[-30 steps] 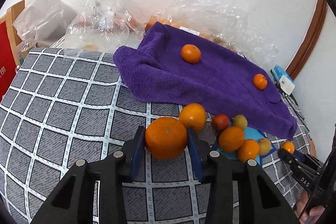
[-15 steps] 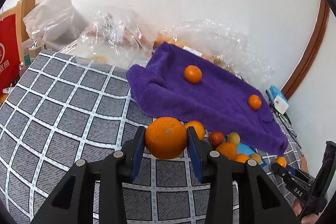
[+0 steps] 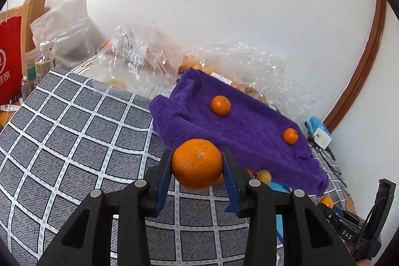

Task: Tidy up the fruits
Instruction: 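Grasp an orange with the left tool while the right tool holds its orange, then place both oranges on the purple towel beside the earlier ones and open both tools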

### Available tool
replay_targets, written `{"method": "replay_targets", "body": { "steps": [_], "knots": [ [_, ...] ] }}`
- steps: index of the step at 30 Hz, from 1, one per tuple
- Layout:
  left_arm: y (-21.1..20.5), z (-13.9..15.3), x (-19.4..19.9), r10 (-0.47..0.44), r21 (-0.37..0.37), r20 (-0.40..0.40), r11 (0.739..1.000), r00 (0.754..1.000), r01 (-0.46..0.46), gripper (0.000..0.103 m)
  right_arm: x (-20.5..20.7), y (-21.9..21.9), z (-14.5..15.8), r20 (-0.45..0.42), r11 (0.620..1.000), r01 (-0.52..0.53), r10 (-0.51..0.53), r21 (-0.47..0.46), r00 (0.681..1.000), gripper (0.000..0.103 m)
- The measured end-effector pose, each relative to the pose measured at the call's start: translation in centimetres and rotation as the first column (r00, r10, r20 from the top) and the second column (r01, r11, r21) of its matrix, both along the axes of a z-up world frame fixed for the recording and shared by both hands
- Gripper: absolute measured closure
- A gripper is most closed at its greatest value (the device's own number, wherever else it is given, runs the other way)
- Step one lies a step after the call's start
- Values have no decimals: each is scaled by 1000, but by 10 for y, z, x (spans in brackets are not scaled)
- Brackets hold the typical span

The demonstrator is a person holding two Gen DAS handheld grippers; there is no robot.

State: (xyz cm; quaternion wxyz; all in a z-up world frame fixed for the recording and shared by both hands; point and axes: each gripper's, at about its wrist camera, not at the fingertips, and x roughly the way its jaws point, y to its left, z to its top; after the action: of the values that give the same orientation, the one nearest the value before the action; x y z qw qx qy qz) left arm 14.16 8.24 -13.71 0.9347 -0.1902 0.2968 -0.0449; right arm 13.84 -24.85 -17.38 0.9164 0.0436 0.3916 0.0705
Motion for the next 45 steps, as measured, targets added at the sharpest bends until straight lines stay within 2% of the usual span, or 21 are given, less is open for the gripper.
{"method": "replay_targets", "body": {
  "steps": [11, 16, 25, 29, 38, 45],
  "knots": [
    [3, 5, -8, 2, -13, 39, 1000, 999, -1, 66, -11, -19, 18, 3, 999, 41, -41, 21, 999, 69],
    [6, 2, -6, -9, -45, 16, 999, 1000, 10, 66, -7, -26, 31, 24, 997, 65, -66, 34, 998, 69],
    [4, 7, -2, 8, -25, 7, 1000, 1000, -8, 66, 13, -18, 52, 54, 998, 54, -56, 40, 997, 69],
    [1, 22, 3, -2, -15, 0, 1000, 1000, 2, 66, 26, -12, 68, 87, 998, 44, -47, 35, 995, 69],
    [-2, 71, 29, 8, 64, 20, 998, 1000, -9, 66, 65, -2, 94, 127, 998, 20, -26, 52, 991, 69],
    [-3, 76, 63, 6, 66, -2, 998, 1000, -6, 66, 95, 0, 93, 118, 998, 22, -29, 64, 993, 69]
  ]
}}
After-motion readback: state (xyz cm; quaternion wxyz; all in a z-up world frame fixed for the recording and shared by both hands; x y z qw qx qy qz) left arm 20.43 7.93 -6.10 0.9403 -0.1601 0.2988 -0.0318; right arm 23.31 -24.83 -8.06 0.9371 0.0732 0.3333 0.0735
